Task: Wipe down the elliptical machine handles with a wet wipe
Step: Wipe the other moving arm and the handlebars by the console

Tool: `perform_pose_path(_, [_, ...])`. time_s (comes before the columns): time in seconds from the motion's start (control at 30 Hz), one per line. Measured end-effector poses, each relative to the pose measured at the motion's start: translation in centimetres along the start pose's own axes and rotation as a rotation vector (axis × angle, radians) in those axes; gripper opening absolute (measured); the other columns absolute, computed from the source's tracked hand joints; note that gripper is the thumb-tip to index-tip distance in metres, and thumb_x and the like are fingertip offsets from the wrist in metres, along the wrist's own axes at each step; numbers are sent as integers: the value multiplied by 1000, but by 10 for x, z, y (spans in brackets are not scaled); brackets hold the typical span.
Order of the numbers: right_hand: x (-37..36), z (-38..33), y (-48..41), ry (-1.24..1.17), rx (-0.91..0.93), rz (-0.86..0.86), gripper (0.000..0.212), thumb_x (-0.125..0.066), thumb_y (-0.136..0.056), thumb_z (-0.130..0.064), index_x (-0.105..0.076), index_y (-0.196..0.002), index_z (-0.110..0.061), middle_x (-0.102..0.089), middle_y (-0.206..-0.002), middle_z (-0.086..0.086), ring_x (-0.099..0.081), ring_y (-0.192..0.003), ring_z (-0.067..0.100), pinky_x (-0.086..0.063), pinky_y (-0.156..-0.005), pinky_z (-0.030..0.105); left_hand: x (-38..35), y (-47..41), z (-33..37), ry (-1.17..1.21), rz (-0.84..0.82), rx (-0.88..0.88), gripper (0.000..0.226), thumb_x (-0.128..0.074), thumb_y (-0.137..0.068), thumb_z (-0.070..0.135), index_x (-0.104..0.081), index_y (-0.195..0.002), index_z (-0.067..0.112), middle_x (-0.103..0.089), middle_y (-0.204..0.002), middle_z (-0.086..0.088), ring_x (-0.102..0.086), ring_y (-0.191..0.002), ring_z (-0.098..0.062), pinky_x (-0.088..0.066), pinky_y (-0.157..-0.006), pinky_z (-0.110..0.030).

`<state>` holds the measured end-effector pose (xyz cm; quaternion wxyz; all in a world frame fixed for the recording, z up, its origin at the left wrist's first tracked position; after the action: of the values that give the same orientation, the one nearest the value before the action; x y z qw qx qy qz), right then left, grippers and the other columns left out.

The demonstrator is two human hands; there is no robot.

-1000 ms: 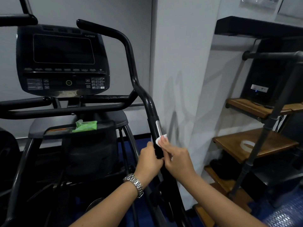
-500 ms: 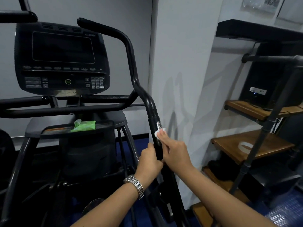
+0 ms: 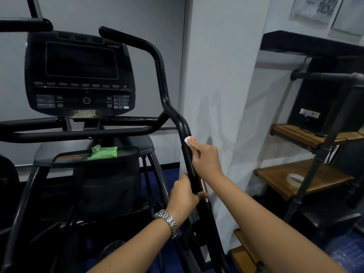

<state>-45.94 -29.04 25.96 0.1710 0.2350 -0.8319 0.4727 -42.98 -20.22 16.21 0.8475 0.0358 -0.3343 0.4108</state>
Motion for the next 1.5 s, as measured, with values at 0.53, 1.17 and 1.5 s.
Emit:
perform_pose_path(0.53, [36,64,57,-139,-239,-267,34,-60,-88,-6,-68,-107,-34,-72,-98,-7,-65,-78,0,-56,-74,24,18,-32,5,-29,45,-25,61,-74,-63,63,-47,-97,21,-59,-89,6,-60,-74,-10,-49,-57,-25])
perform_pose_path(1.17, [-3,-19,-19,223,226,-242,49,-56,-79,5,-64,-118,-23,-73,-96,0,-65,-65,17,-47,-62,18,33,-61,-4,139,69,3,46,-69,-77,53,-40,-55,25,-49,-51,8,-45,-44,-6,-32,-42,-21])
perform_pose_path(1.5, [-23,-34,-47,326,425,-346,47,-60,-75,6,-63,-113,-20,-60,-128,-4,-68,-84,36,-56,-67,44,30,-59,-3,234,46,39,38,-71,-72,58,-48,-63,30,-59,-60,6,-61,-57,-11,-55,-58,-31])
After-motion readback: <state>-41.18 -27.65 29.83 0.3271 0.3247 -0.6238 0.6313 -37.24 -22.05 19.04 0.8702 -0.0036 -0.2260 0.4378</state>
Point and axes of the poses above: each hand's wrist, its own y-axis away from the middle knuckle, its own x-axis out of the back of the hand, z = x × y, the point moved 10 cm from there along -y, towards the middle knuckle
